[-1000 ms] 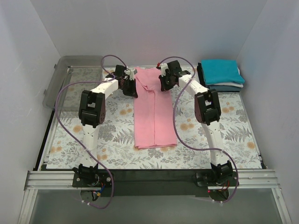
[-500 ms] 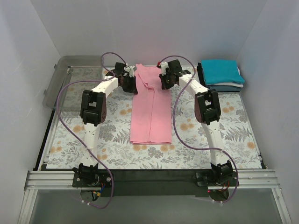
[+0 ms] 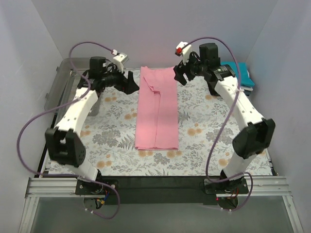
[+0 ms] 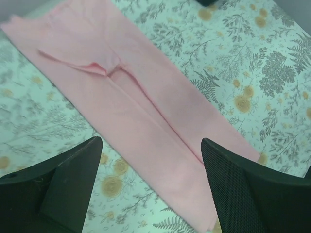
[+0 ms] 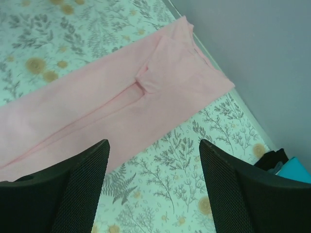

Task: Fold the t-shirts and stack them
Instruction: Fold the tshirt

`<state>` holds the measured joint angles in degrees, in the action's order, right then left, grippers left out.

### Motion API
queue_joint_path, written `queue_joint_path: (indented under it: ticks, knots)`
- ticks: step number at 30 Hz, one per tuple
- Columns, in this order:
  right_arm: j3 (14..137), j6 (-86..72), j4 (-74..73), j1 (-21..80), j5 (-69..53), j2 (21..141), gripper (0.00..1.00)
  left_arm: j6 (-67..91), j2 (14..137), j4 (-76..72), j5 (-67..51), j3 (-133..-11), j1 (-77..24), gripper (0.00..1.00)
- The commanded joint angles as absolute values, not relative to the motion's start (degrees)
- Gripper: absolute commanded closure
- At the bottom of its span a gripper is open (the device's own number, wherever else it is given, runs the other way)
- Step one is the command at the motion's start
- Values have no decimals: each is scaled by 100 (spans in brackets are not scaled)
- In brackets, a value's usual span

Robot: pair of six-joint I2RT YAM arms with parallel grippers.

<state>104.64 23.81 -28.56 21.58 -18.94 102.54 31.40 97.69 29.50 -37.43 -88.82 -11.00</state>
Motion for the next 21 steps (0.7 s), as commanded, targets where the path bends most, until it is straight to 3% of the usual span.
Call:
queue_joint_path:
  ticks: [1, 6, 12, 16, 21]
  knots:
    - [9758, 3593, -4181, 2329, -2452, 9652, 19, 2119, 8407, 3049, -4192, -7886, -984, 17]
    - [7983, 4524, -4966, 2724, -2514, 8512, 21, 550, 7131, 3734, -4692, -6175, -976, 21]
    - [5831, 4694, -3921, 3839, -1724, 7647, 28, -1088, 5935, 4025, -5194, -4423, -1124, 27]
    - [5065, 4553, -2990, 4464, -1284, 7541, 33, -1697, 5564, 3710, -4774, -3517, -1713, 34]
    - [4826, 4465, -2418, 4834, -967, 7795, 43, -1591, 5528, 3068, -4456, -3024, -2196, 35]
